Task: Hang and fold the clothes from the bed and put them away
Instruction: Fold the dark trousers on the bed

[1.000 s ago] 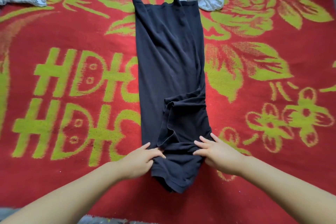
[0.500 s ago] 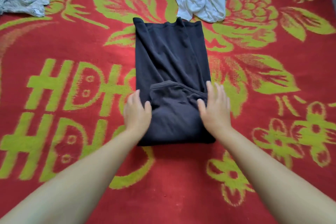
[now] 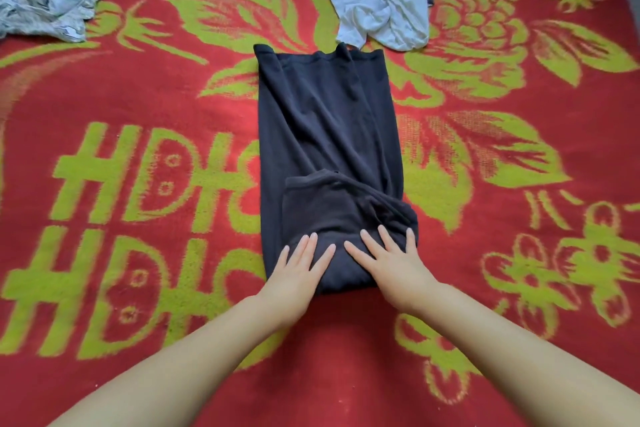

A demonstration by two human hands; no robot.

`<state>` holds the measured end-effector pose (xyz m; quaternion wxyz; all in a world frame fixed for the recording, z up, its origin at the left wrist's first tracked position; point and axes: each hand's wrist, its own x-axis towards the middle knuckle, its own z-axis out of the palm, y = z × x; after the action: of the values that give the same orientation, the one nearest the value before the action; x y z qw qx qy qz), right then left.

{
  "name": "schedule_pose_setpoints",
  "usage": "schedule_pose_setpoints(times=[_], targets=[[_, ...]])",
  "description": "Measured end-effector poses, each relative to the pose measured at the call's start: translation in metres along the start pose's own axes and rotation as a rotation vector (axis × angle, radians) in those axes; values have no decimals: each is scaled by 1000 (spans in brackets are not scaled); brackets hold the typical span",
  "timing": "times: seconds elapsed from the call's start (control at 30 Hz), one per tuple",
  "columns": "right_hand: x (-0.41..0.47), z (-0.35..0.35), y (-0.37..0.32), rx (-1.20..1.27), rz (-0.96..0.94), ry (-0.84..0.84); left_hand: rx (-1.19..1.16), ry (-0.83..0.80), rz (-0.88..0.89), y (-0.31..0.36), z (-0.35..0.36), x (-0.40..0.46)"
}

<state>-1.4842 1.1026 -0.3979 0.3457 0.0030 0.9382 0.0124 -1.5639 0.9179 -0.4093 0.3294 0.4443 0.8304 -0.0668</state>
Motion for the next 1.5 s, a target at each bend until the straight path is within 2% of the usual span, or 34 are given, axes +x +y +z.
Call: schedule_pose_setpoints(times=[0.1,0.2,0.23,0.3,0.37,0.43,0.5,0.57,0.63,0.7,0.77,0.9,1.07,1.1,1.17,1.27,1.33,1.4,1.5], targets=[[-24,-18,-12,75,-139,-306,-163,-301,77,4,-5,-31],[-52,-36,-21,316,-320,-615,-438,-684,169,2,-23,-59],[-55,-45,-19,397,-353,-684,-544,-773,170,-3,-32,-62],[-52,-59,-7,509,-350,-693,-777,-874,100,-18,-50,-60],[-36,-66,10,609,-263,-538,-841,-807,1,-39,-61,-43],[-16,-64,22,708,-101,-277,-808,-614,-93,-60,-71,-21],[3,-51,23,714,103,-36,-695,-346,-224,-72,-73,-1],[8,-37,8,503,288,114,-397,34,-331,-72,-57,7],[0,-22,-21,289,275,330,-113,389,-283,-52,-30,-1],[-17,1,-50,205,70,443,-54,562,-88,-23,4,-21],[-33,26,-61,98,-81,362,6,453,40,-6,39,-41],[-39,51,-40,8,-93,119,100,188,35,-17,65,-53],[-37,49,-43,1,-75,90,108,118,2,-24,57,-52],[-39,42,-46,22,-76,54,109,50,0,-24,53,-52],[-44,23,-51,51,-98,-48,30,-147,7,-25,35,-55],[-51,-20,-49,143,-227,-388,-221,-469,95,-35,-8,-64],[-46,-57,-26,301,-324,-533,-410,-626,106,-53,-44,-63],[-28,-93,4,437,-333,-491,-612,-666,30,-75,-81,-49],[14,-119,39,637,-116,-203,-689,-422,-165,-107,-115,-1]])
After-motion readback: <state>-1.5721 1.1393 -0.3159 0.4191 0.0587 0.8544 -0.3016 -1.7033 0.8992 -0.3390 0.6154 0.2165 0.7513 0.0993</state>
